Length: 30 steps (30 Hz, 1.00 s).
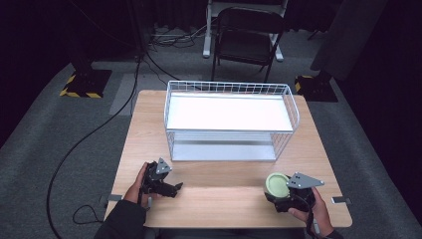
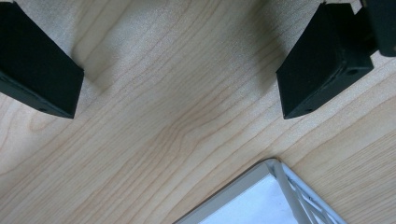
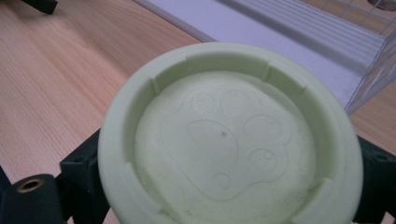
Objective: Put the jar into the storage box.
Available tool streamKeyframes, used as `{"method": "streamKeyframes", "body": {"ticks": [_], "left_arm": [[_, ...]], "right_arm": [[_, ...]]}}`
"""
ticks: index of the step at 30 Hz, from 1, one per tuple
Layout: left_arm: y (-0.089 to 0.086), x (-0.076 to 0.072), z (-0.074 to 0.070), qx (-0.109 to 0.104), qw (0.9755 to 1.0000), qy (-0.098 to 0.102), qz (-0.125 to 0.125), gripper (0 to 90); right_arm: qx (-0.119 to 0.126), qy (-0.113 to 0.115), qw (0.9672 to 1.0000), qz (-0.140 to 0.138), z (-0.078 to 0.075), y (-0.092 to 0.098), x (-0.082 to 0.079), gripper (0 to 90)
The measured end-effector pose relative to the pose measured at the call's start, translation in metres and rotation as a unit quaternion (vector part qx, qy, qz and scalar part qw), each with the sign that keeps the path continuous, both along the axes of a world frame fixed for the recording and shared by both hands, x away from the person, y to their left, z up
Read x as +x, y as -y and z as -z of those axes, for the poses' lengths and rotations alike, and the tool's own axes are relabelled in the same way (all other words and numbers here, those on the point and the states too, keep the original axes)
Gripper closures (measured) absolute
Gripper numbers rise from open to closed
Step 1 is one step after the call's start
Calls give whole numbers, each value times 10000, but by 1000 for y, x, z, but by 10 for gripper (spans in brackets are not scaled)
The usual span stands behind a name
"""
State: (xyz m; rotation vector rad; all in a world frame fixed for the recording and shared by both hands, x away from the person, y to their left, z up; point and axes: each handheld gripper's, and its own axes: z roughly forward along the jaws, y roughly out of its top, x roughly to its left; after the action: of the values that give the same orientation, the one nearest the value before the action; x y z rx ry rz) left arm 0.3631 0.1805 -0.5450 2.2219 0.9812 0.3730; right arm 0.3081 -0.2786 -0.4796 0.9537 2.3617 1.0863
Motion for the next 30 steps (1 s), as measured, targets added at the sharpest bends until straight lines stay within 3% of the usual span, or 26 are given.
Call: {"method": "streamKeyframes", "body": {"ticks": [16,23,30], "left_arm": [[0,0,0,1,10000,-2,0,4],[0,0,0,-1,10000,-2,-1,4],[0,0,0,1,10000,-3,-1,4]], "right_arm": [[-50,-65,9998,200,-32,-1,20,113],[30,-78,9999,92,-47,-2,25,113],[-109,-31,9999,18,-69,-8,30,113]]}}
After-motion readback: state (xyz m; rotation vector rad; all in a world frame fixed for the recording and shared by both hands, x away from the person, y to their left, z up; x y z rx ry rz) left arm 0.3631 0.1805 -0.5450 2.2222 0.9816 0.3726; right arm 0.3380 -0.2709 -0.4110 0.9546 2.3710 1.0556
